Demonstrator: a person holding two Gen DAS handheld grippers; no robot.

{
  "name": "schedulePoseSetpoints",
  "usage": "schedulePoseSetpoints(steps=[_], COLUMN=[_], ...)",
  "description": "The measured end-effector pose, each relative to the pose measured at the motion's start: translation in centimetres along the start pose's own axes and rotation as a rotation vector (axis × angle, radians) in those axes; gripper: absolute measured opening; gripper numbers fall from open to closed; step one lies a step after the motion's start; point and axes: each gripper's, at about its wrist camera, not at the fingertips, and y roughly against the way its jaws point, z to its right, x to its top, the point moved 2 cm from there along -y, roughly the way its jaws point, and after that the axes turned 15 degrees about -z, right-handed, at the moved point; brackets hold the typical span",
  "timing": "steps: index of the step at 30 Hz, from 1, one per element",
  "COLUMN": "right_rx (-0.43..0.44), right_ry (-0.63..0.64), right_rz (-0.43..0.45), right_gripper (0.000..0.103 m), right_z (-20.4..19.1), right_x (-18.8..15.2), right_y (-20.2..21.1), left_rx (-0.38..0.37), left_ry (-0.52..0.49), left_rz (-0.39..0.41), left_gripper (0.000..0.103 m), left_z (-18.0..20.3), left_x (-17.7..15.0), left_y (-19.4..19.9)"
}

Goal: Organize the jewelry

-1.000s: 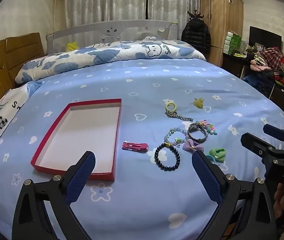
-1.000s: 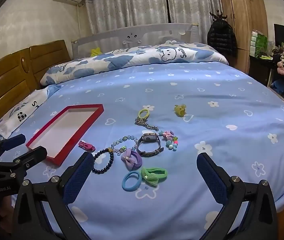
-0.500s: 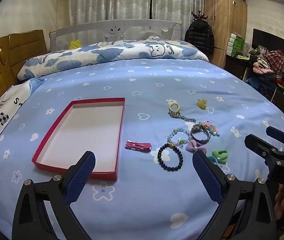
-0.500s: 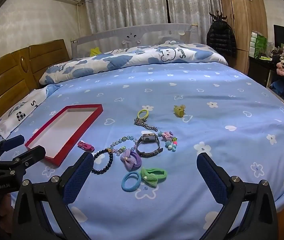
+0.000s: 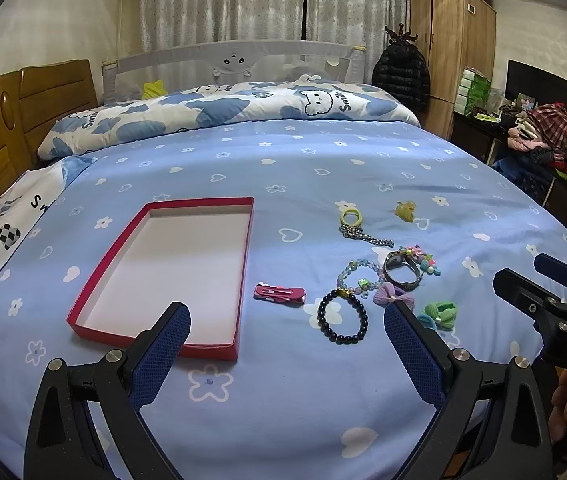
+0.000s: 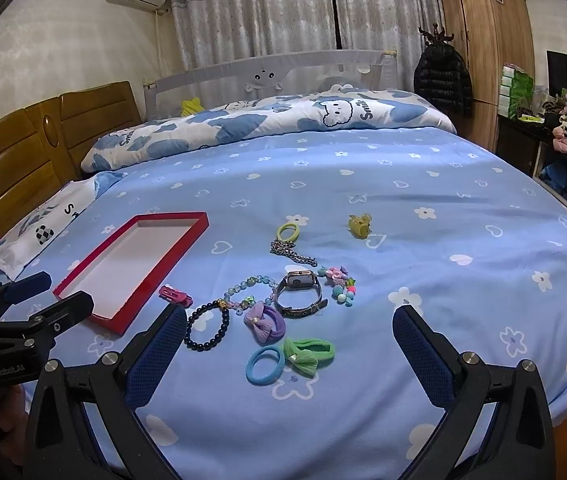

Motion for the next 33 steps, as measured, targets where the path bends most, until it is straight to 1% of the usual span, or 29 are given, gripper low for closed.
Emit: schedulePoseSetpoints(steps=[33], right_rx=[0.022], right_ry=[0.019], right_rz=[0.011], right_gripper=[0.103], right_z=[-0.75], right_x=[0.3], right_y=[0.58], left_rx=[-0.001], left_ry=[0.001], left_rz=[-0.001], left_gripper=[0.098], left_z=[-0.01], left_x=[0.0], left_y=[0.01])
